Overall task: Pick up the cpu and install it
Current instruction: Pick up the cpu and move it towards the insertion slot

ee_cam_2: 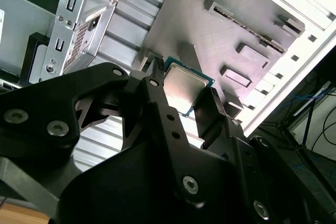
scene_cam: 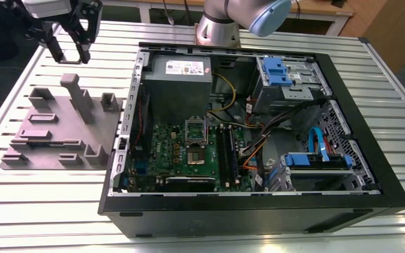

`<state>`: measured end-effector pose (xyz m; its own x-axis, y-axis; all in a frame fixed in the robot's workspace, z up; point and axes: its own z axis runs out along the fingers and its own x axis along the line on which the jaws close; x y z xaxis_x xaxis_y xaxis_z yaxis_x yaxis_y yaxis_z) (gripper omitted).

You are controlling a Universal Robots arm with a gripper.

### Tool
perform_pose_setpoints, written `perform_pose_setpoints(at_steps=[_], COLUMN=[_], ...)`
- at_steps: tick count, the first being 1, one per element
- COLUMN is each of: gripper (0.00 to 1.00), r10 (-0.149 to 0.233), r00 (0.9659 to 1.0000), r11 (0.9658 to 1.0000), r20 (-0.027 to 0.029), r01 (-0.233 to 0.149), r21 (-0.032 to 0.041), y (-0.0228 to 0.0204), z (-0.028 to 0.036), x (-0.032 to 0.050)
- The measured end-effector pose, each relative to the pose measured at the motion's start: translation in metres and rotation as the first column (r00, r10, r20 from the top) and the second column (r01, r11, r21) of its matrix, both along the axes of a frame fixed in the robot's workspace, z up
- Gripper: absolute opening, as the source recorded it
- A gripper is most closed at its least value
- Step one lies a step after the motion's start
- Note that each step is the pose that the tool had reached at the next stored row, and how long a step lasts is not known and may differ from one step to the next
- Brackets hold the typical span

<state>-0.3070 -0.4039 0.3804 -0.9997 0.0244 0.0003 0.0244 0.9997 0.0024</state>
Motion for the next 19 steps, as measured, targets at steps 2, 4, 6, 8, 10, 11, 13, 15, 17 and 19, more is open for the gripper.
perform_pose_setpoints(at_steps=[2,4,6,8,10,11,13,15,17,19], gripper=[0.47,0.47,0.47,0.47,0.47,0.47,0.47,0.47,0.47,0.47], r10=[0.000,0.000,0.000,0.000,0.000,0.000,0.000,0.000,0.000,0.000], r00=[1.0000,1.0000,1.0000,1.0000,1.0000,1.0000,1.0000,1.0000,1.0000,1.0000], r11=[1.0000,1.0000,1.0000,1.0000,1.0000,1.0000,1.0000,1.0000,1.0000,1.0000], r20=[0.0000,0.0000,0.0000,0.0000,-0.0001,-0.0001,-0.0001,-0.0001,0.0000,-0.0001], r01=[0.000,0.000,0.000,0.000,0.000,0.000,0.000,0.000,0.000,0.000], r21=[0.0000,-0.0001,-0.0001,0.0000,-0.0001,-0.0001,-0.0001,-0.0001,-0.0001,-0.0001], y=[0.0000,0.0000,0.0000,0.0000,0.0000,0.0000,0.0000,0.0000,0.0000,0.0000], z=[0.0000,0.0001,0.0000,0.0000,0.0001,0.0000,0.0000,0.0001,0.0000,0.0001], x=[0.0007,0.0014,0.0020,0.0027,0.0034,0.0037,0.0043,0.0050,0.0057,0.0065])
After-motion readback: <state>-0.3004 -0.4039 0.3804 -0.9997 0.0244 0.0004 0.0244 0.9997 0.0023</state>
